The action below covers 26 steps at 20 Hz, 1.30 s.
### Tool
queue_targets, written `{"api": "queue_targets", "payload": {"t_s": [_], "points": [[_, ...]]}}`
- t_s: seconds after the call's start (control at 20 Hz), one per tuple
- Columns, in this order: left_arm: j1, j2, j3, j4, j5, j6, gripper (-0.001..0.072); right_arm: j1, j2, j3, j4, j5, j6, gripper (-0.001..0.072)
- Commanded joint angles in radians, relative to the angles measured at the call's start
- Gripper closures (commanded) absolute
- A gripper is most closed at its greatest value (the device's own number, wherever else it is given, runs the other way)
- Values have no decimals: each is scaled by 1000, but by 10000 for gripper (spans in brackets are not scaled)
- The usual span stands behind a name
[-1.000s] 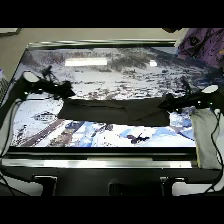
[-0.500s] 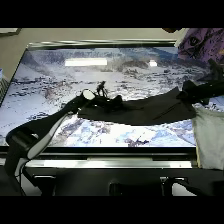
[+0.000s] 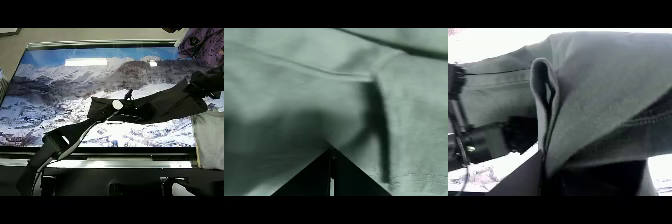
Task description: Fold the clothes and pants, and hang the long-sleeved shirts on hangers.
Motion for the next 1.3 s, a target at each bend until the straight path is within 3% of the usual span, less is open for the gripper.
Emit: {"api": "queue_targets", "payload": {"t_s": [0.0, 0.2, 0.5, 0.7, 1.0, 1.25], "points": [[-18, -52, 87, -9, -5, -22, 695, 1, 1, 6, -13, -3, 3, 684], [111, -23, 87, 61, -237, -22, 696, 8, -2, 6, -26, -55, 8, 684], [450, 256, 87, 608, -590, -63, 696, 235, -15, 6, -34, -148, 146, 684], [690, 454, 87, 843, -782, -33, 694, 468, -57, 6, -38, -287, 277, 684], [954, 592, 87, 875, -865, -33, 693, 711, -225, 6, -13, -474, 390, 684], [1009, 602, 86, 875, -866, -33, 693, 762, -330, 6, 108, -605, 385, 685]]}}
